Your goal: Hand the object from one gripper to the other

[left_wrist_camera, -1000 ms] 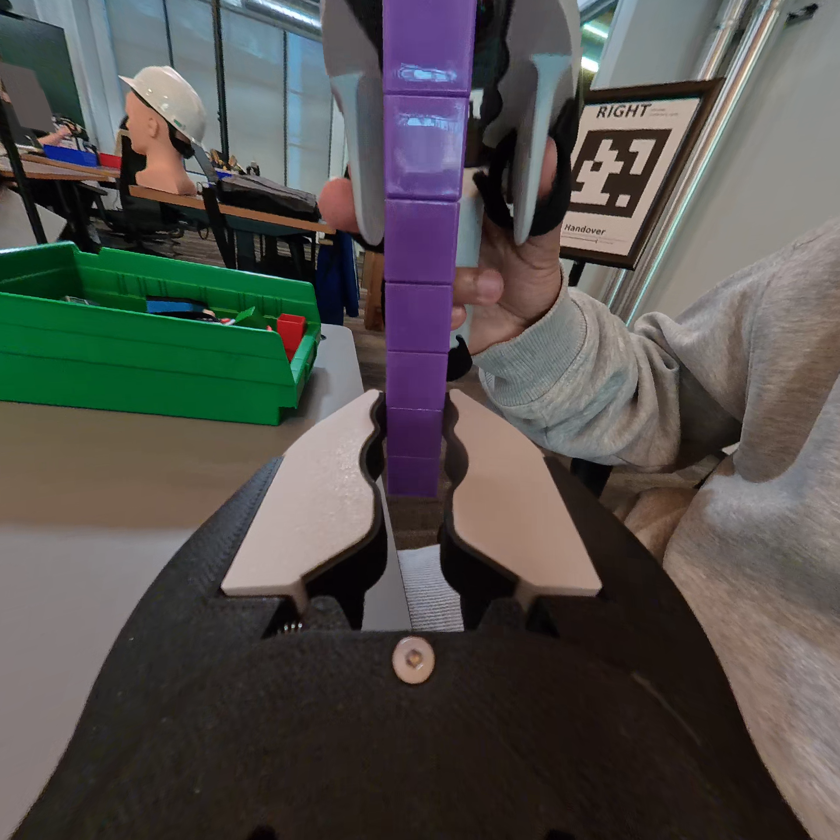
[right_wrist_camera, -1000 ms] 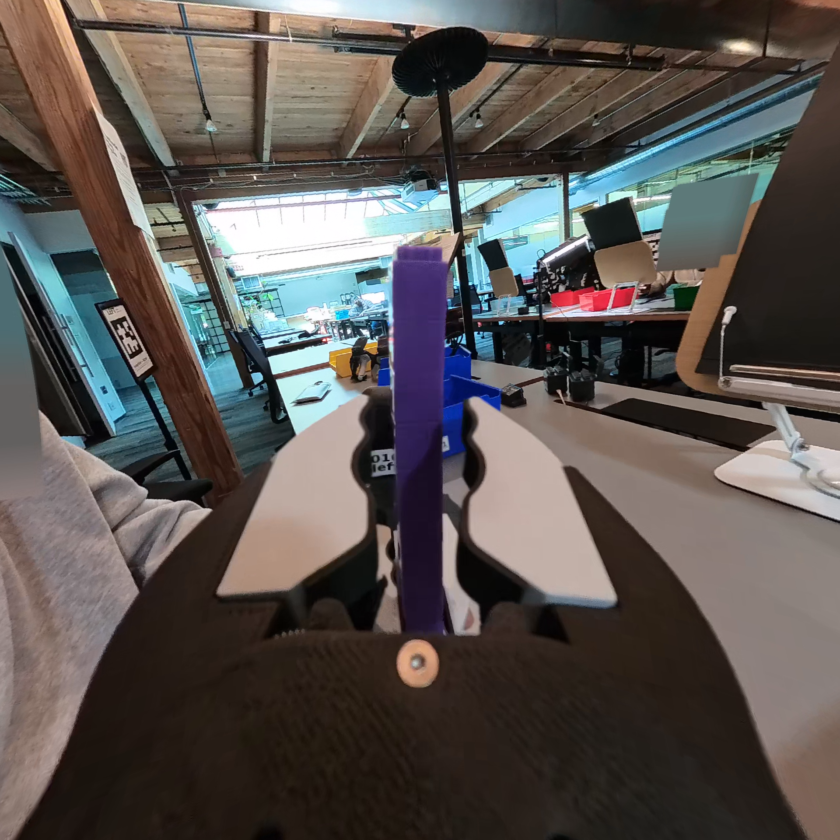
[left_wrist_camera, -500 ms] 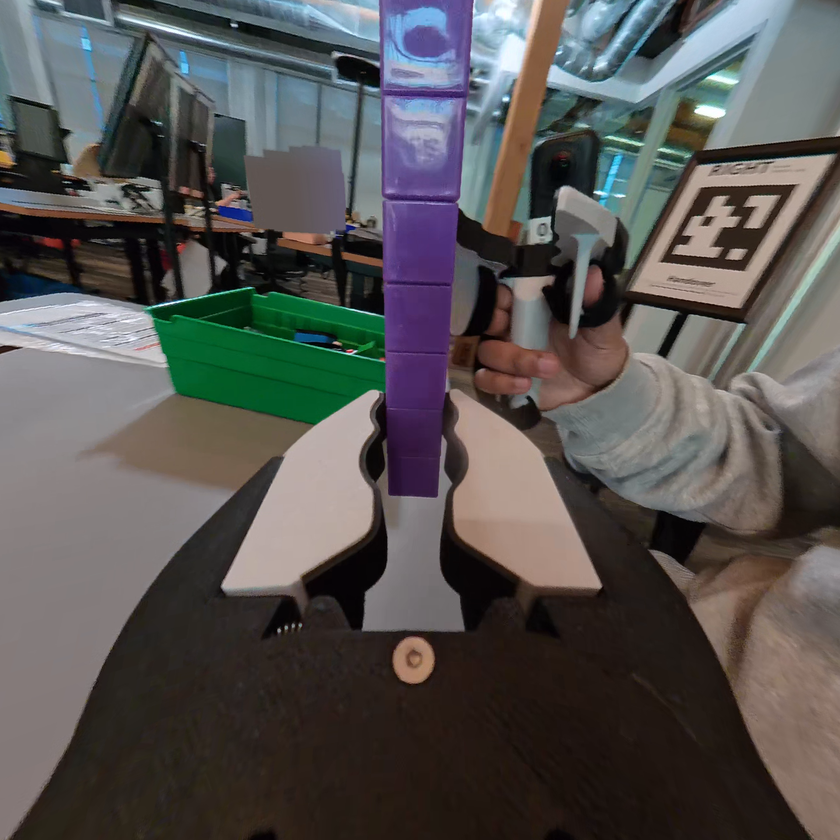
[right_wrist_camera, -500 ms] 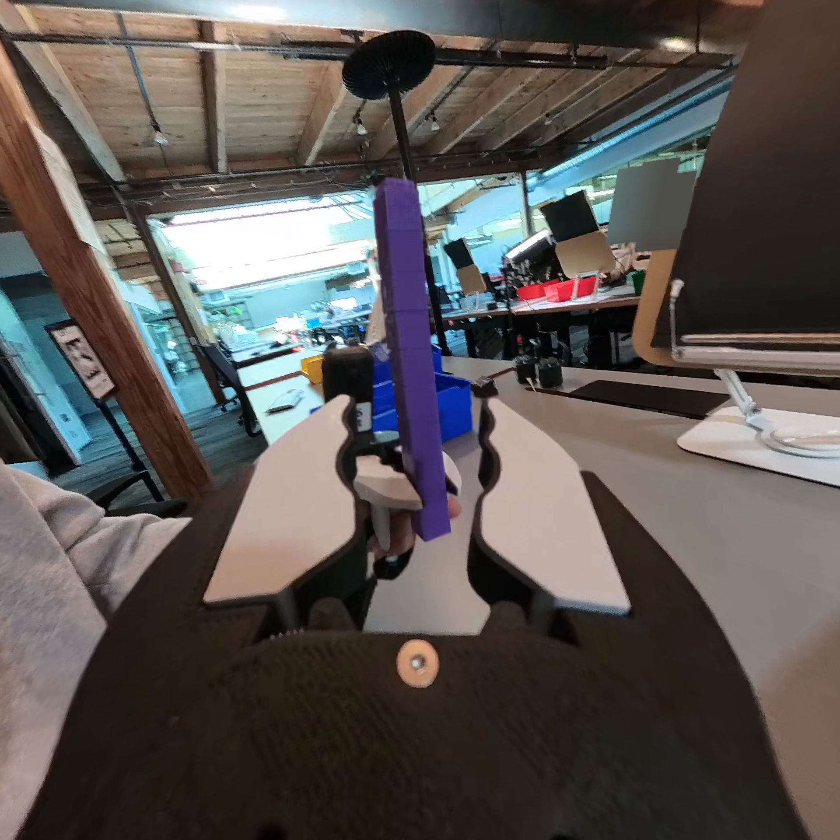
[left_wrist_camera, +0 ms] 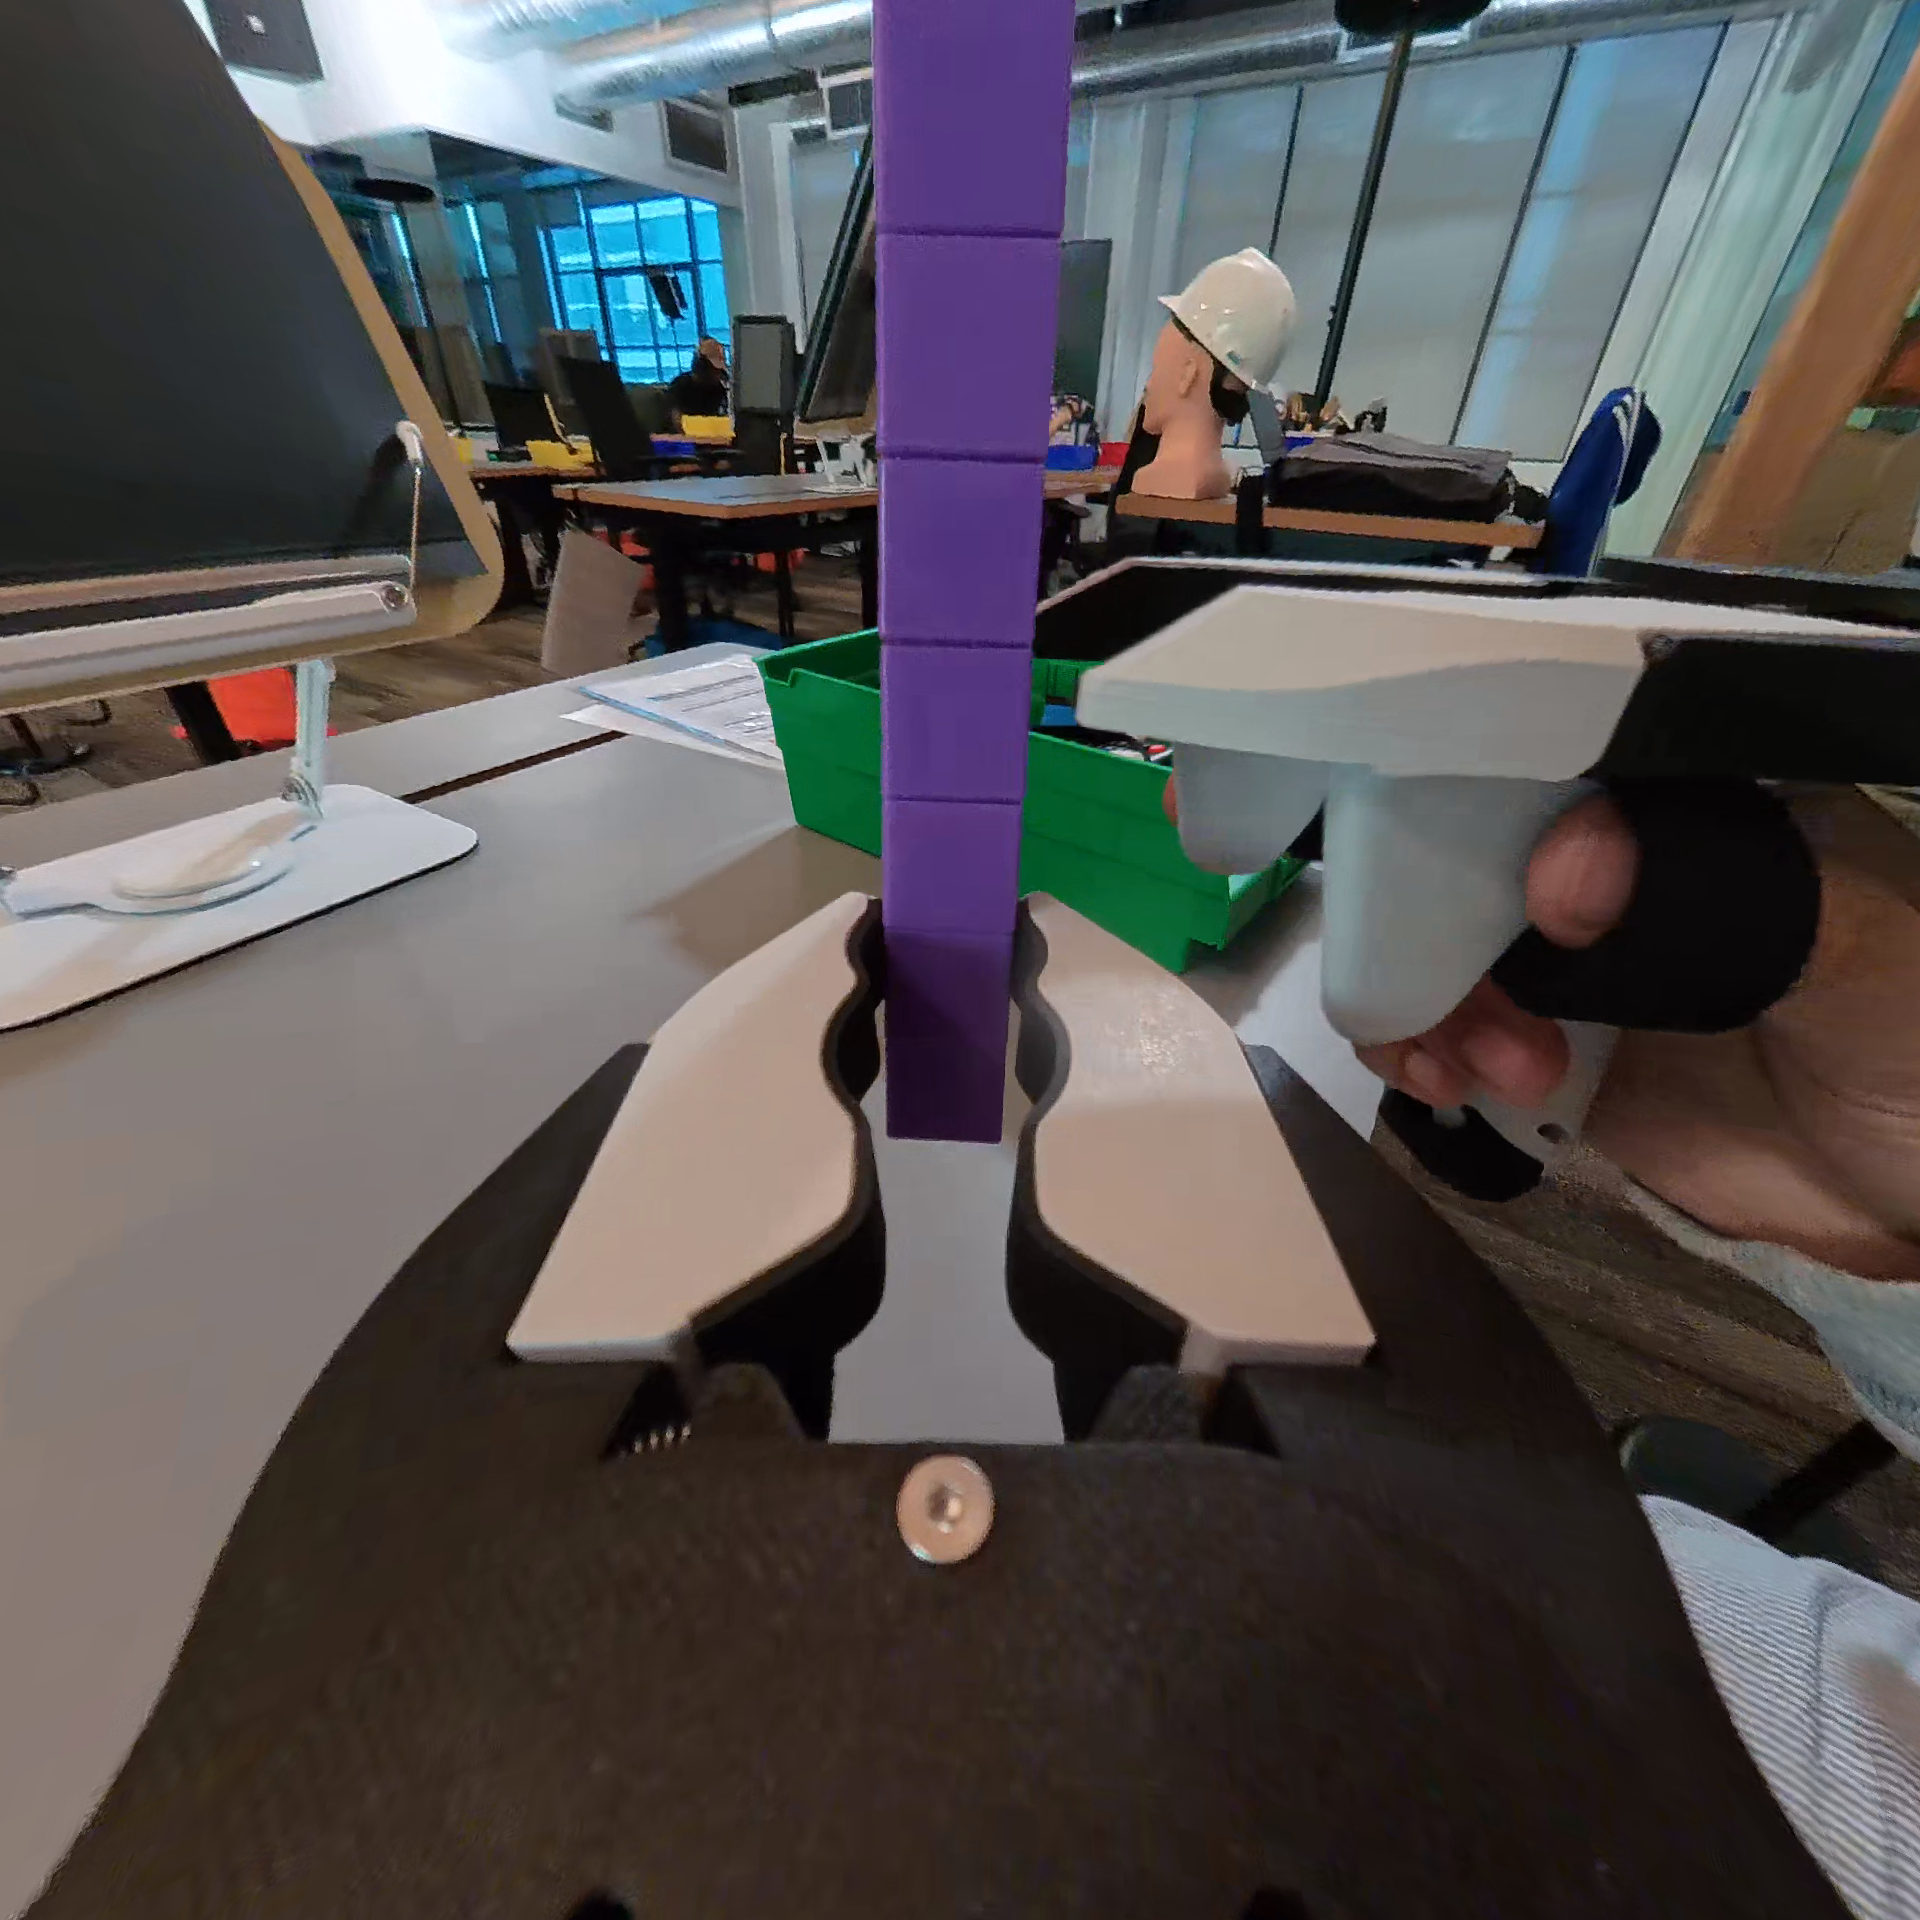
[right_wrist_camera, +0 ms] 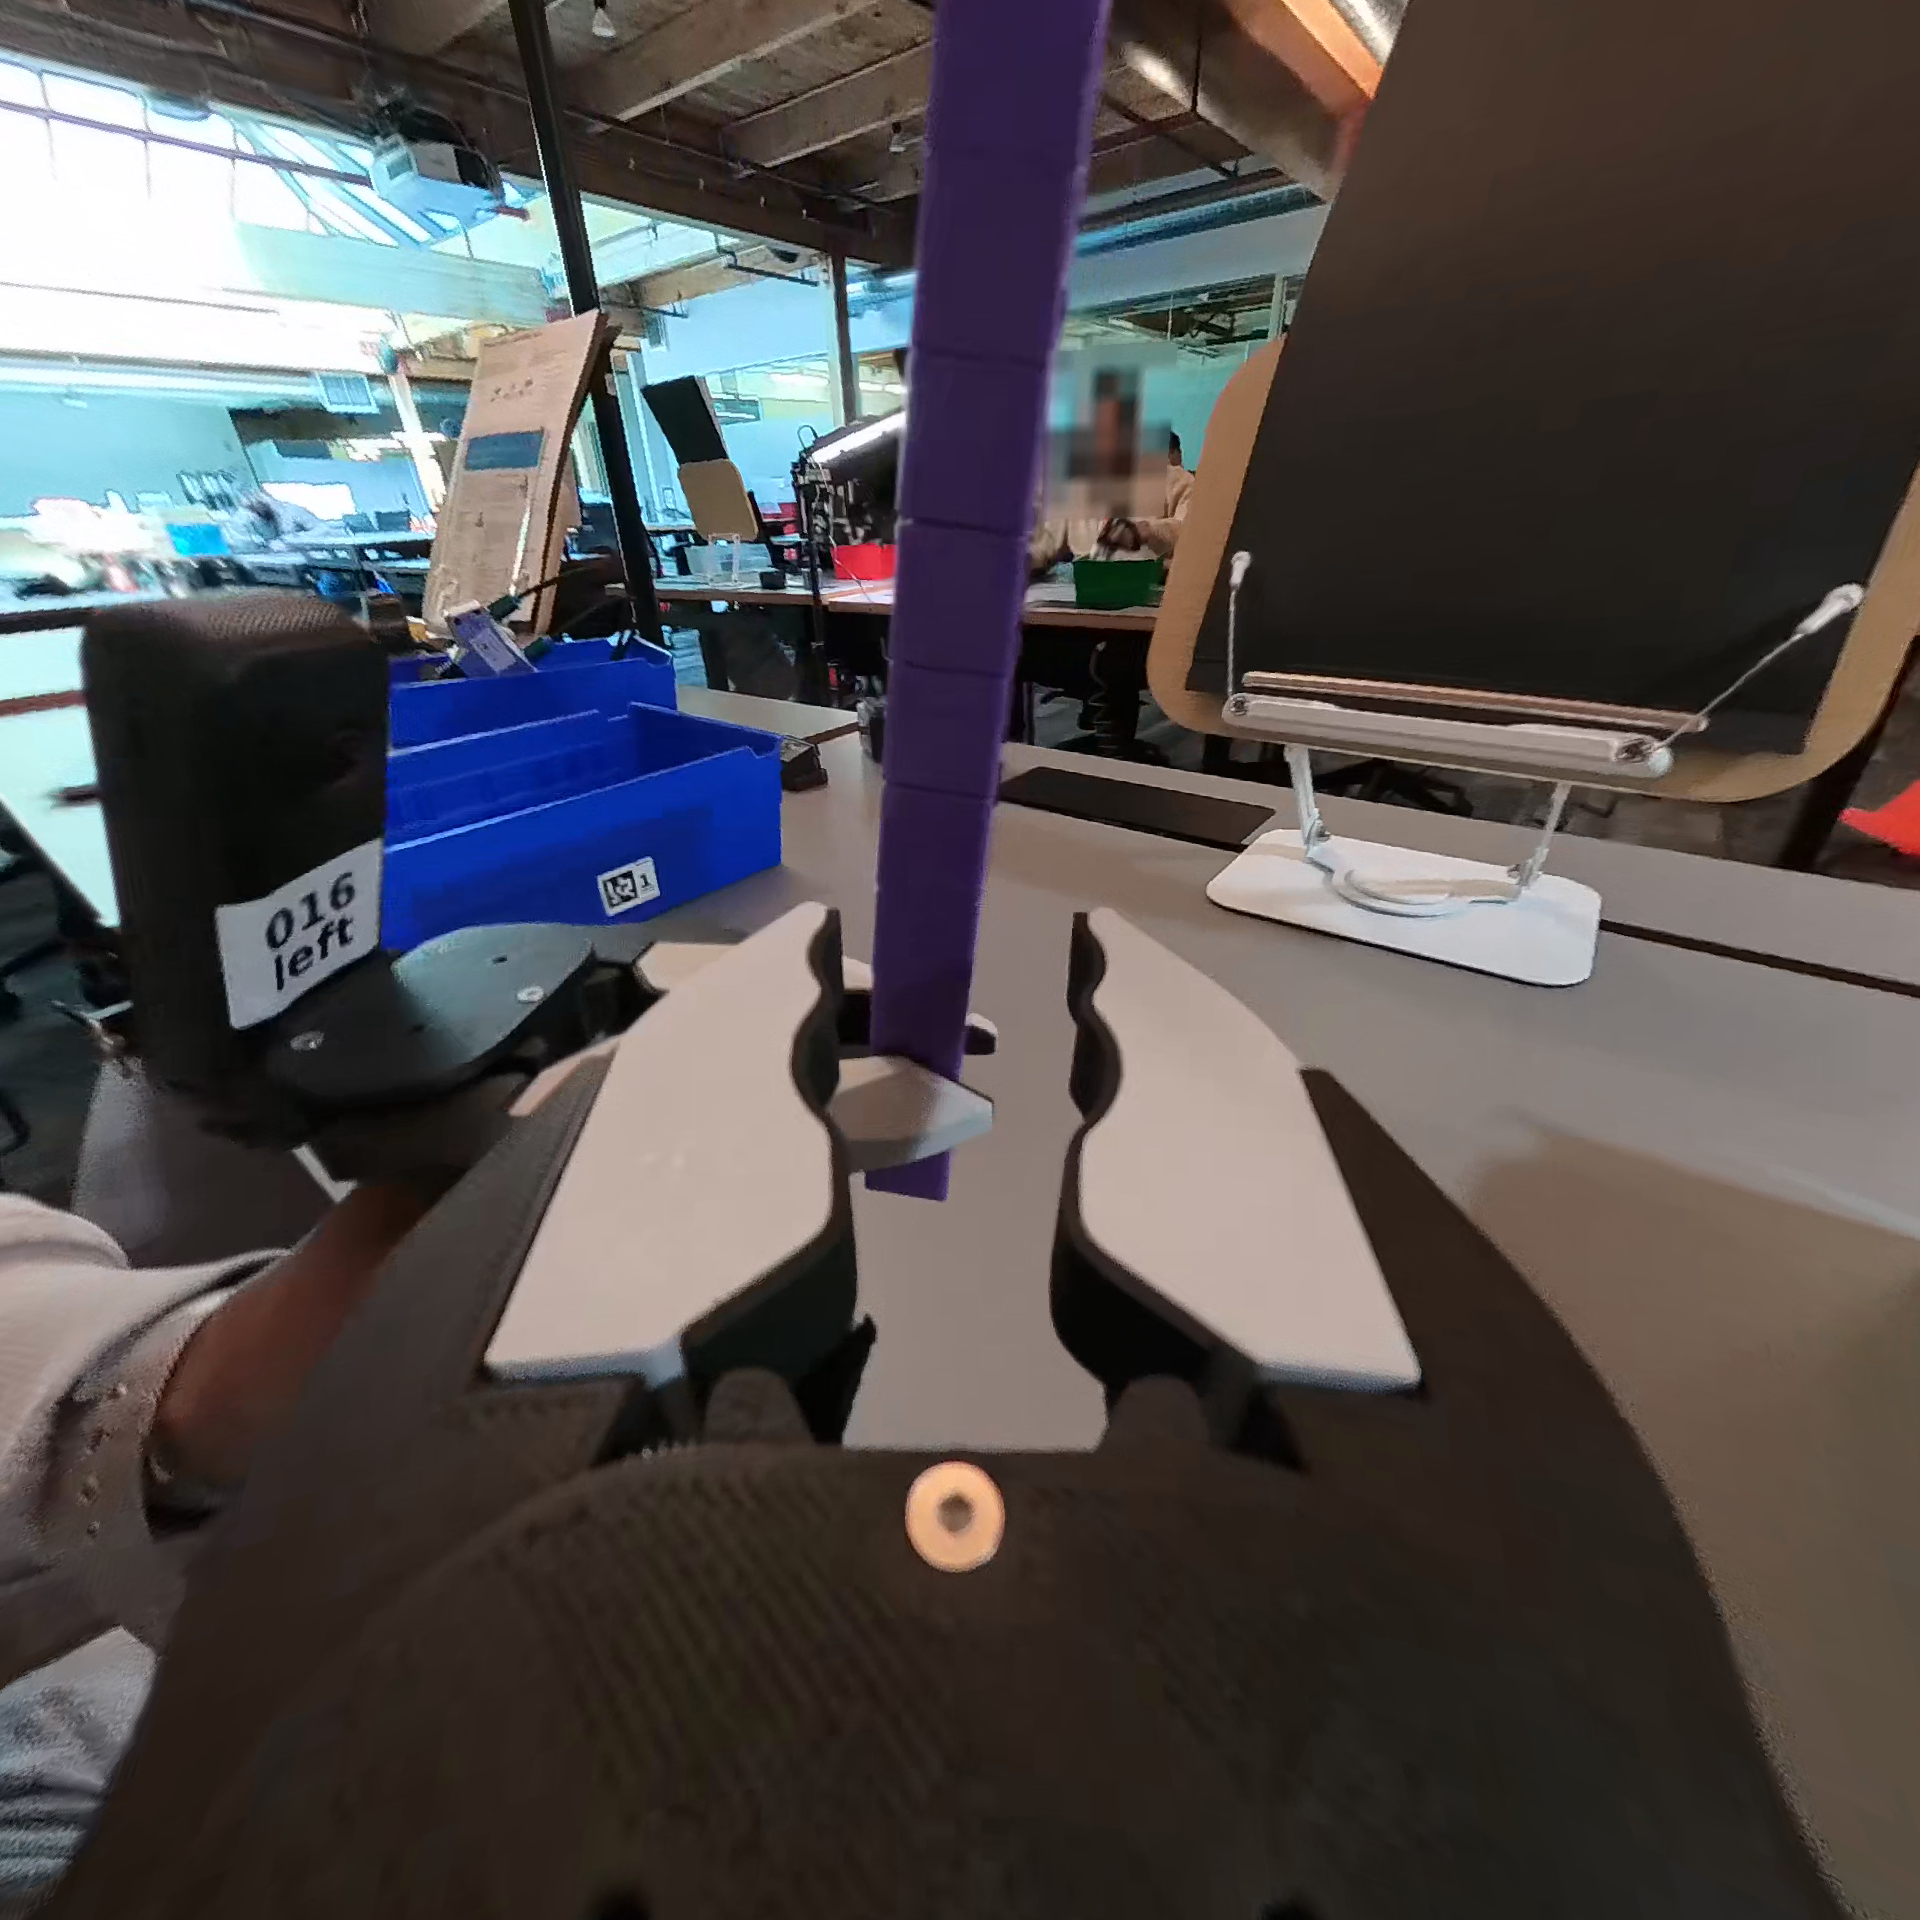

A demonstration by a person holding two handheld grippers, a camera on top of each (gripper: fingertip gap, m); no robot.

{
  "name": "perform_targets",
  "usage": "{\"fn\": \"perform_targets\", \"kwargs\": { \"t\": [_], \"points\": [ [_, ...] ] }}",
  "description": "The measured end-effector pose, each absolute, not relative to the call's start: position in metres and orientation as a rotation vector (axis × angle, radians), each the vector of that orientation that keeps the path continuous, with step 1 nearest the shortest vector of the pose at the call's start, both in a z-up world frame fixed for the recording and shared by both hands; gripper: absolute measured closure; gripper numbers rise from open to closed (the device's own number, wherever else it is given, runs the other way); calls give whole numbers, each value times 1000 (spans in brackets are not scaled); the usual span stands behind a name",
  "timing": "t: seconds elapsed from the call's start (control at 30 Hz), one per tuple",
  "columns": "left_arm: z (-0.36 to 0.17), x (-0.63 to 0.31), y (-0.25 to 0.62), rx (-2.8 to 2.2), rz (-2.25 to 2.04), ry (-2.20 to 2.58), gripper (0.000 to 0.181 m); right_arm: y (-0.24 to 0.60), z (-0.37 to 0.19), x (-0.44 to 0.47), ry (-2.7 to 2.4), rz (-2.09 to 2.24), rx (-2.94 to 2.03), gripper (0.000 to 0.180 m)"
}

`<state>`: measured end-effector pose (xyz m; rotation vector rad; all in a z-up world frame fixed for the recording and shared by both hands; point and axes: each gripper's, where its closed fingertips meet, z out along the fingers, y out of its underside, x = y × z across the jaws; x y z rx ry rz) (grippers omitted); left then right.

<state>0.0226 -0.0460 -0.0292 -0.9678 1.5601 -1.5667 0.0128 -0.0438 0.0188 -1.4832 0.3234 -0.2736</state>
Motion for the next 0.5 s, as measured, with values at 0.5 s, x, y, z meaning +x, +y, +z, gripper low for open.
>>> {"fn": "perform_targets", "kwargs": {
  "t": [0.5],
  "points": [
    [-41, 20, -60, -955, -1529, 1585, 158, -45, 14, 14, 356, -201, -1491, 157]
  ]
}}
